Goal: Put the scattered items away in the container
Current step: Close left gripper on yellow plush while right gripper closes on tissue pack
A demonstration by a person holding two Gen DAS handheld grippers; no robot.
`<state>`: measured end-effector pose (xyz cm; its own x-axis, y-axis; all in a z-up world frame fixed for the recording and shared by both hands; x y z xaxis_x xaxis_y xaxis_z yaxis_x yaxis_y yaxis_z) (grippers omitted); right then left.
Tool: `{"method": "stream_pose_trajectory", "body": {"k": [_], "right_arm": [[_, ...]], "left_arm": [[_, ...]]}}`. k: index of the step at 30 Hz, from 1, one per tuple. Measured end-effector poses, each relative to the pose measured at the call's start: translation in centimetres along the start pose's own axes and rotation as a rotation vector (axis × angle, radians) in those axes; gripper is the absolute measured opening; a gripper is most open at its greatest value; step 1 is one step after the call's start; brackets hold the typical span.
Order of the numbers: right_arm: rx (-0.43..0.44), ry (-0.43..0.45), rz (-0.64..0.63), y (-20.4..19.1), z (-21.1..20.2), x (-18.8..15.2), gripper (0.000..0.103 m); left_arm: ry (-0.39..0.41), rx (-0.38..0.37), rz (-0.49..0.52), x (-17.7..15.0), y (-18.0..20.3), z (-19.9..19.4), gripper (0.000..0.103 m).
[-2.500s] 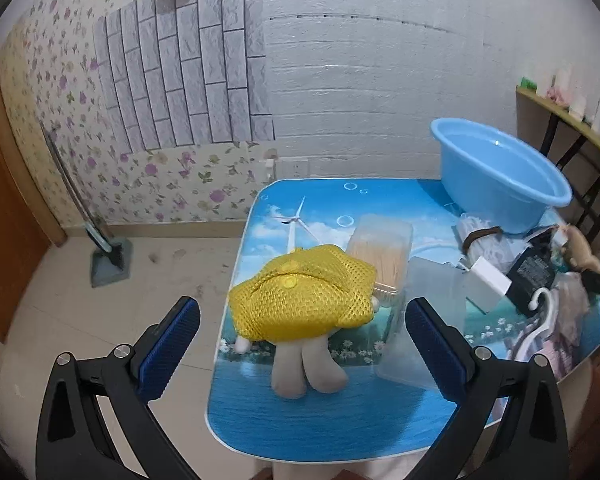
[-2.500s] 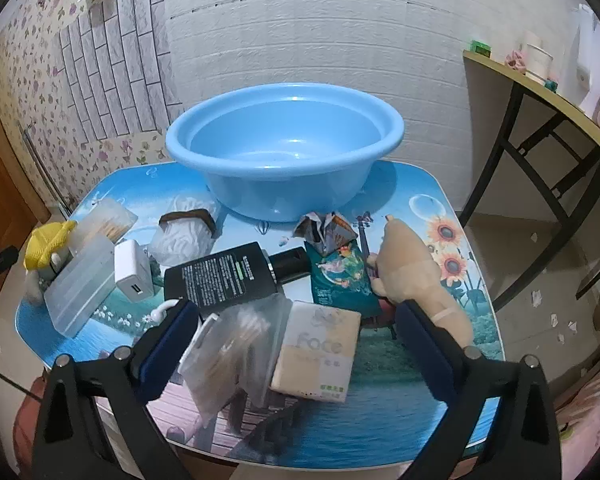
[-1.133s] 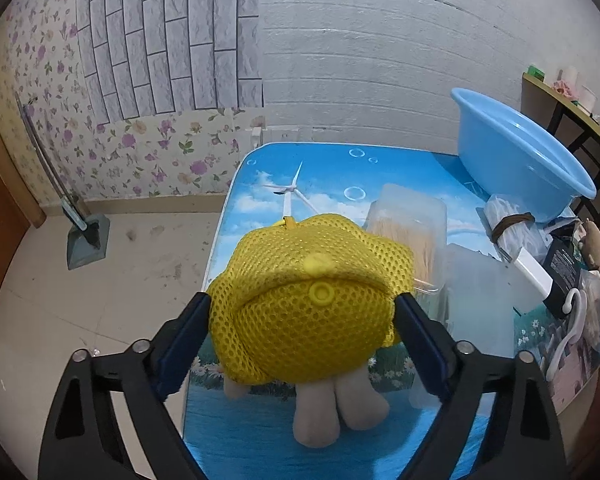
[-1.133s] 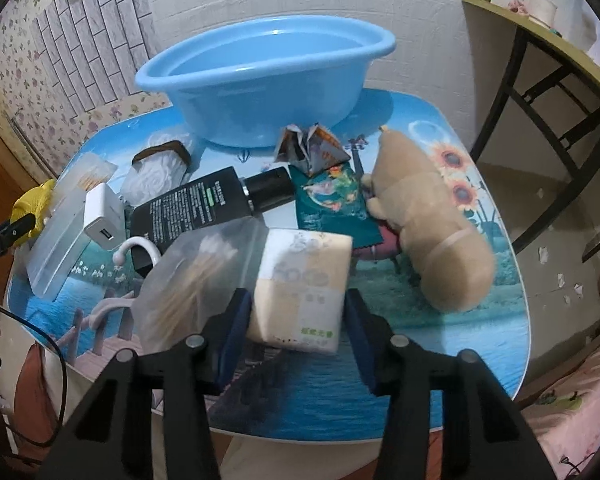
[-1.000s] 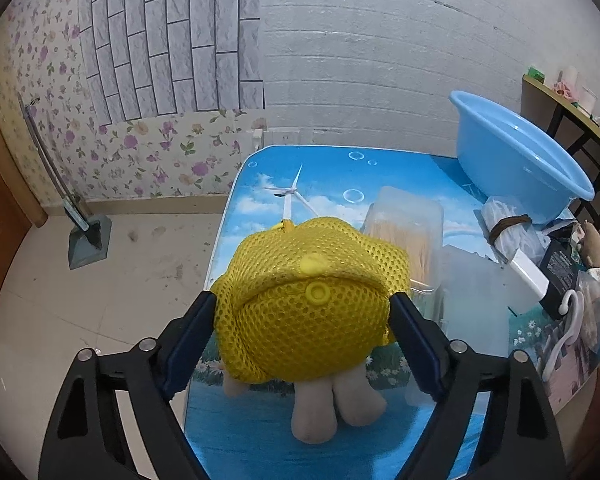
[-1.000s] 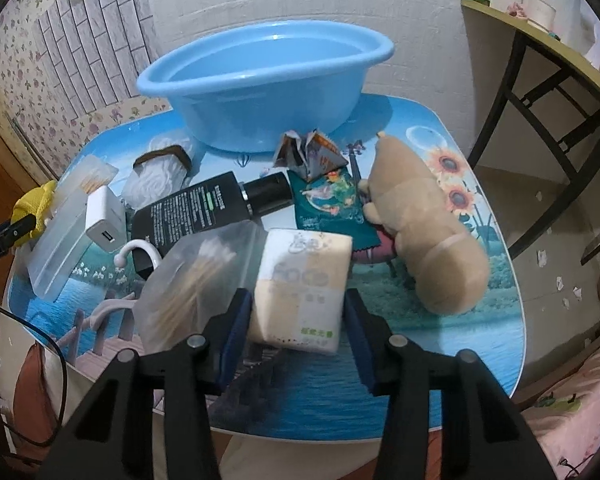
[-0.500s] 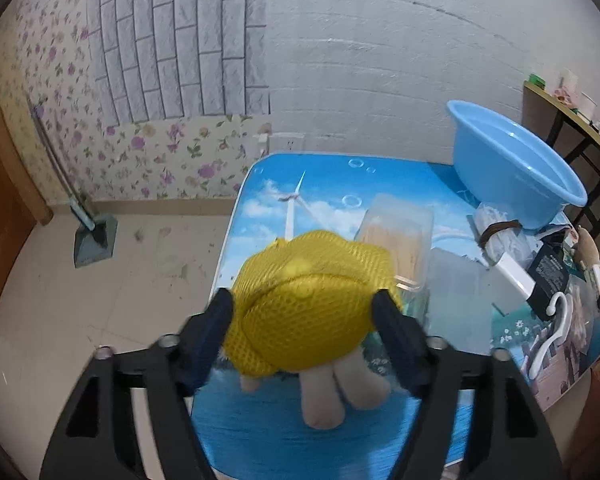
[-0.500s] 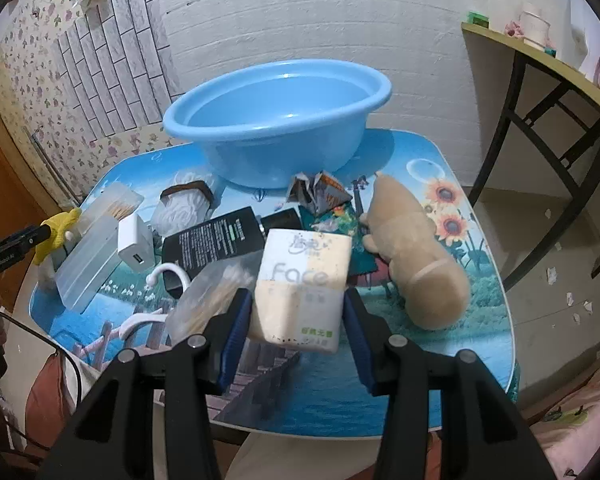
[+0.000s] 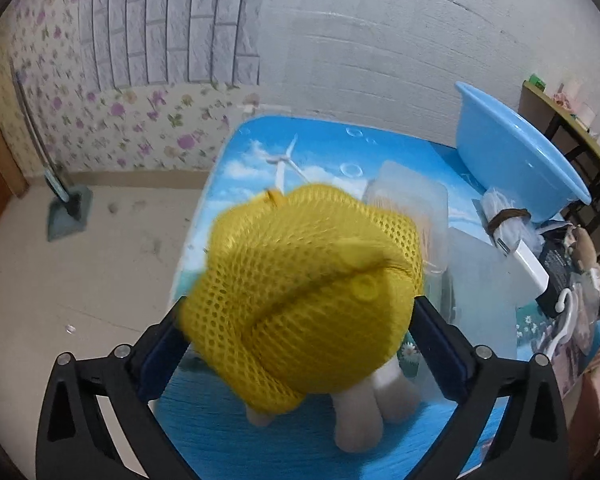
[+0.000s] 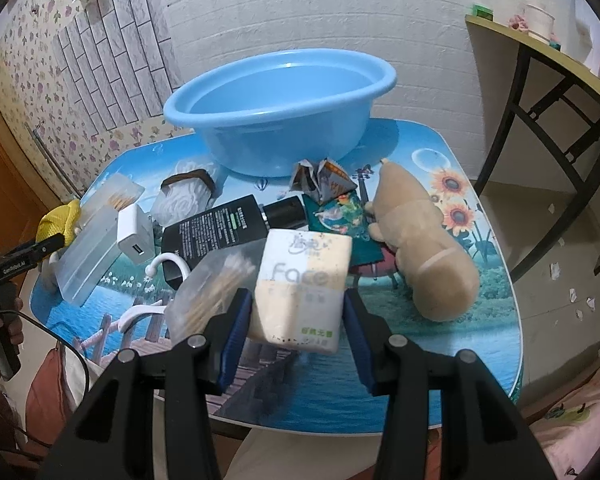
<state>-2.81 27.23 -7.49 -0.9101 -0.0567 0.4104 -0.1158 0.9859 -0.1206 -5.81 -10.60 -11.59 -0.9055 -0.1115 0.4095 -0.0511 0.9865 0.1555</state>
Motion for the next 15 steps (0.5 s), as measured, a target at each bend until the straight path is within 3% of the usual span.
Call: {"method": "stream_pose_trajectory", "body": {"k": [2,3,4,5,15], "right_arm": [[-0.007,-0.006,-0.003,-0.2,0.2,0.0,0.046],[-0.009,-0.008,-0.004,-0.2,0.2,0.1,0.046],[-0.011,-0.008,-0.005,-0.3,0.2,0.1,0.046],[-0.014,-0.009,-0.005,-0.3,0.1,0.2,0.046],[-0.013,0.033,-0.021,-0.9,-0.9,1.0,0.046]], "left_arm": [[-0.002,-0.020,0.002,-0.2,0.0,0.3,0.101],[0.012,-0.022,0.020,-0.4,0.2,0.1,0.091],[0.021,-0.035,0.036,-0.5,0.5,-0.1,0.072],[0.026,-0.040,0.042,-0.6,0.6,-0.2,0.069],[0.142,-0.026,0.062,-0.3,1.4,-5.0,0.066]]}}
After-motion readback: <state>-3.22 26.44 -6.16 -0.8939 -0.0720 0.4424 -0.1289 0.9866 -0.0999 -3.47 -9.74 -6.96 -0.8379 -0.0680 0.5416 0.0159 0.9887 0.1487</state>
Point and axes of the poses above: each gripper's, at about its wrist camera, not at the fingertips, and z roughly the way its jaws point, y to its right, x to its top, the point moved 2 cm from there along z, roughly the way its jaws point, and after that the axes turned 12 degrees about -y, right-handed, at the moved point
